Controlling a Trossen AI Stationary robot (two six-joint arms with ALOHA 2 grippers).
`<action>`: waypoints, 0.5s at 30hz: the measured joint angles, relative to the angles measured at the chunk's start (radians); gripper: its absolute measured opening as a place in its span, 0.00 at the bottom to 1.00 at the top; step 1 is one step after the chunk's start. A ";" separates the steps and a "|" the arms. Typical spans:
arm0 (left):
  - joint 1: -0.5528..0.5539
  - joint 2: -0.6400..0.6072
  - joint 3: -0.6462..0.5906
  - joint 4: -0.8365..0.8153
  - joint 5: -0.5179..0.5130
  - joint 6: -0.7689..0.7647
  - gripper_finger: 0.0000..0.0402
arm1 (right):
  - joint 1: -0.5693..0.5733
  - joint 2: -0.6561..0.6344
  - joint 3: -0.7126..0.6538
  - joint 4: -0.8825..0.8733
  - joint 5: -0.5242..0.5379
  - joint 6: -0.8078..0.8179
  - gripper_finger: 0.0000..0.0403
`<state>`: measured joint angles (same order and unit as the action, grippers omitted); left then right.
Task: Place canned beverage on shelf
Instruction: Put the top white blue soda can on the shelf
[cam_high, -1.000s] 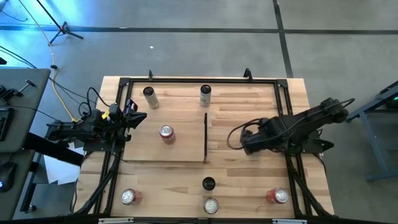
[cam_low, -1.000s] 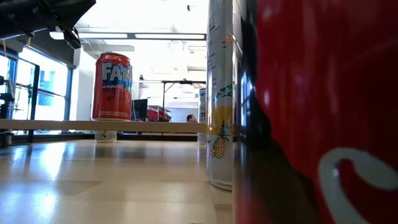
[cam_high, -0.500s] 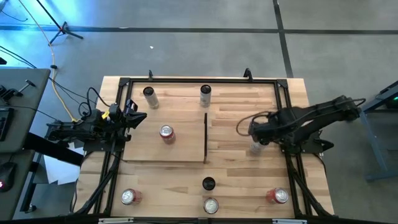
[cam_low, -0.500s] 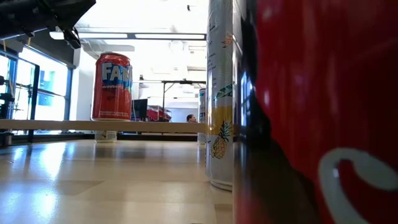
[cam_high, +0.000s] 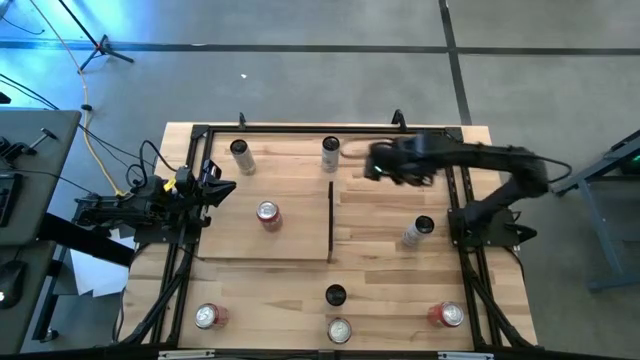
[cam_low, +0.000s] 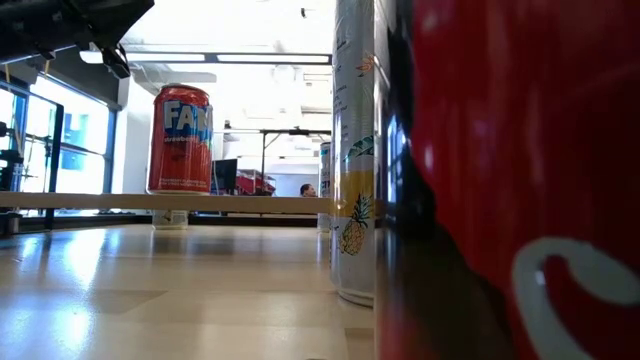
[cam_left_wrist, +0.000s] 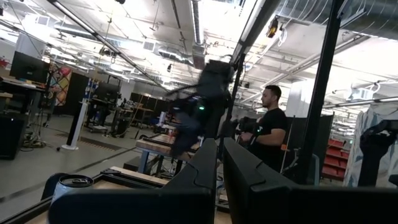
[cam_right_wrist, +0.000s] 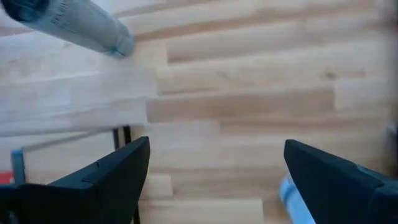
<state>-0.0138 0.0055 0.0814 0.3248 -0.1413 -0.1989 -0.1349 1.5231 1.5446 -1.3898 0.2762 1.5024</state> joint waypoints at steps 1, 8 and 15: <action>0.000 0.000 0.000 0.000 0.000 0.000 0.02 | -0.023 0.041 0.041 0.005 -0.007 -0.048 0.89; 0.000 0.000 0.000 0.000 0.000 0.000 0.02 | -0.155 0.321 0.377 0.013 -0.106 -0.357 0.89; 0.000 0.000 0.000 0.000 0.000 0.000 0.02 | -0.216 0.540 0.654 0.003 -0.157 -0.504 0.89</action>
<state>-0.0139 0.0055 0.0814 0.3248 -0.1413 -0.1989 -0.3513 2.0630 2.1987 -1.3870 0.1190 0.9988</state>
